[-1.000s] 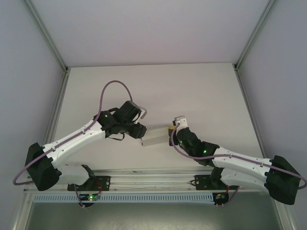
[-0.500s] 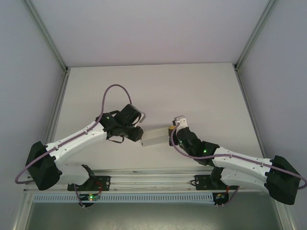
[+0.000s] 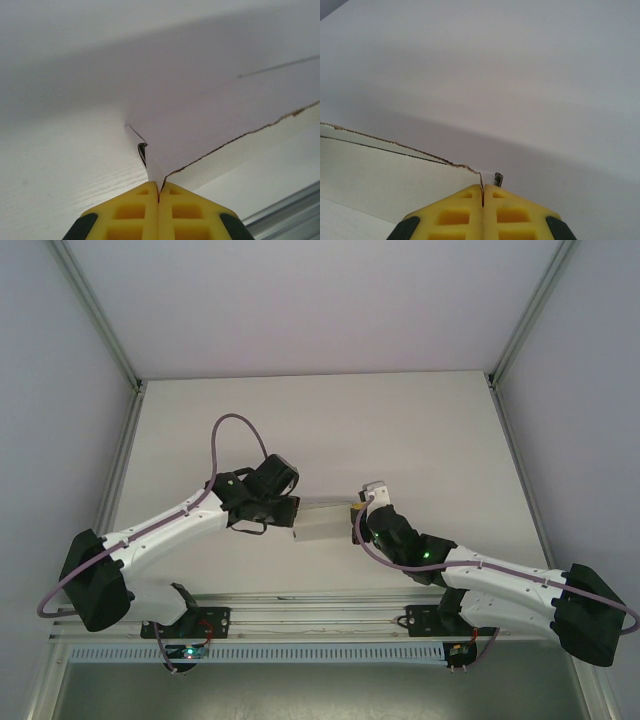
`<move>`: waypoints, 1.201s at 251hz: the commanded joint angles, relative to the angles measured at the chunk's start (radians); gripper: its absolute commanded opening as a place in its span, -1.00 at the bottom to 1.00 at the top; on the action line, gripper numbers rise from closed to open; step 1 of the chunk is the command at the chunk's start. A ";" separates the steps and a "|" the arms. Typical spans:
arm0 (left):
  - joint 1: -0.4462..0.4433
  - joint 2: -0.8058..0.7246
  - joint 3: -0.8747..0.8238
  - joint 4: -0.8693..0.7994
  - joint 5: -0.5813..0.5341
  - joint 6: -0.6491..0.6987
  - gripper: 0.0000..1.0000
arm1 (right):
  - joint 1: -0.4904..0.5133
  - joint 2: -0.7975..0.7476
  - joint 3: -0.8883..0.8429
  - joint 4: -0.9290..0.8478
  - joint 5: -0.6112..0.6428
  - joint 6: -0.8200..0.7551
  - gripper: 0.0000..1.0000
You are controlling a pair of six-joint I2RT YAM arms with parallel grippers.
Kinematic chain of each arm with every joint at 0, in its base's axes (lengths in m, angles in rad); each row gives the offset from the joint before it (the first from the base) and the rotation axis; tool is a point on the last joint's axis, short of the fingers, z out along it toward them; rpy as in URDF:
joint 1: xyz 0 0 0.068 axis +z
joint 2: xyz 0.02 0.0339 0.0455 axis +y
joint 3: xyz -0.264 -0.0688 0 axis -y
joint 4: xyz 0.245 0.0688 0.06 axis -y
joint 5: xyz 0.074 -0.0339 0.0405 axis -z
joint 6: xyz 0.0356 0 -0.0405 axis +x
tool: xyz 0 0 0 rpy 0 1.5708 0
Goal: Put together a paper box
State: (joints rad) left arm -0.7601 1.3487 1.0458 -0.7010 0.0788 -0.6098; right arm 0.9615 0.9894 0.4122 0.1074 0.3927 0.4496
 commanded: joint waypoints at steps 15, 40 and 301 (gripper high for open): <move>-0.011 -0.065 -0.090 0.166 -0.066 -0.231 -1.00 | 0.030 0.022 -0.036 -0.070 -0.041 0.018 -1.00; -0.011 -0.093 -0.151 0.250 -0.058 -0.276 -1.00 | 0.035 0.023 -0.035 -0.070 -0.038 0.014 -1.00; -0.138 -0.031 -0.409 0.498 -0.153 -0.097 -1.00 | 0.042 -0.048 -0.194 0.156 -0.142 -0.078 -0.65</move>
State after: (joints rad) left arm -0.8650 1.2465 0.6781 -0.1360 -0.1543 -0.7116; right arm 0.9840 0.9375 0.2409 0.3584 0.4042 0.3695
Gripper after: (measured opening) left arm 0.047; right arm 0.101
